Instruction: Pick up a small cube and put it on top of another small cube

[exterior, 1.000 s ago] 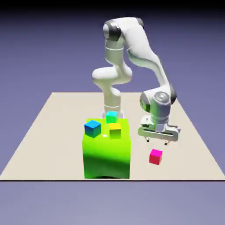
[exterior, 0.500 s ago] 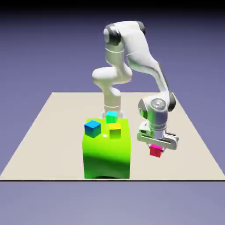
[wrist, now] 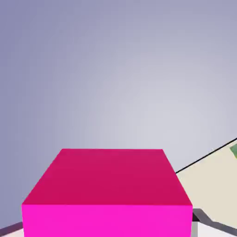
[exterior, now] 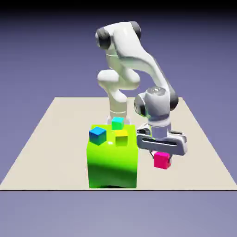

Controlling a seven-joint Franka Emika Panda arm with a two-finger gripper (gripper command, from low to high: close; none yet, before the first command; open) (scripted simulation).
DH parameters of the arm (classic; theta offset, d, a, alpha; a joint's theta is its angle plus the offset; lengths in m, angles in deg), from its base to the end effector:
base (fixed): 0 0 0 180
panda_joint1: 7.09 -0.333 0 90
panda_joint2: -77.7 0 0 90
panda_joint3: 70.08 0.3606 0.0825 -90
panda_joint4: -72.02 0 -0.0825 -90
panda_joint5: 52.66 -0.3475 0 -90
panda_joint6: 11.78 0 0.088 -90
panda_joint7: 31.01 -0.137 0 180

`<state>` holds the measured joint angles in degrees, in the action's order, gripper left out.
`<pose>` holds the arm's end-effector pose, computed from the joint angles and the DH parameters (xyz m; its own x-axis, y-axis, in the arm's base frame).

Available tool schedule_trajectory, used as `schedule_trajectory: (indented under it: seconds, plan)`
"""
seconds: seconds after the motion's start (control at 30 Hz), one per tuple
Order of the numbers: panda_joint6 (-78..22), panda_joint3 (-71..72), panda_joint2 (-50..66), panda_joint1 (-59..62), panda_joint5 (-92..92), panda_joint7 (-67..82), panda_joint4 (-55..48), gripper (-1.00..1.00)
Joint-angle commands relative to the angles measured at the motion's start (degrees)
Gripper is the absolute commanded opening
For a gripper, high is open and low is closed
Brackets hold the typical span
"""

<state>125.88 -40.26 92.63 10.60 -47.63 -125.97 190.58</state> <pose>0.5686 0.1063 0.3693 0.1679 -0.9832 -0.0720 -0.9815 -0.1599 -0.1053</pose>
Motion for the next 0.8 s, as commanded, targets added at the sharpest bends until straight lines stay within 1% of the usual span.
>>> schedule_trajectory:
  seconds: [0.0, 0.4, 0.43, 0.57, 0.6, 0.63, 0.67, 0.77]
  plan:
    - [-2.5, -0.7, -1.4, 0.6, -0.7, 0.4, -0.4, -1.0]
    - [-32.4, -13.0, -18.8, 2.1, -13.3, 7.9, -2.1, -1.0]
    - [-33.4, -14.6, -19.7, 0.5, -14.8, 8.7, -1.1, -1.0]
    - [-23.5, -13.9, -17.6, -0.1, -15.1, 9.0, 6.8, -1.0]
    - [-23.5, -13.9, -17.6, -0.1, -15.1, 9.0, 6.8, -1.0]
    - [-23.5, -13.9, -17.6, -0.1, -15.1, 9.0, 6.8, 1.0]
    - [-23.5, -13.9, -17.6, -0.1, -15.1, 9.0, 6.8, 1.0]
    - [-30.9, -14.4, -19.1, 0.3, -14.9, 8.8, 0.9, 1.0]
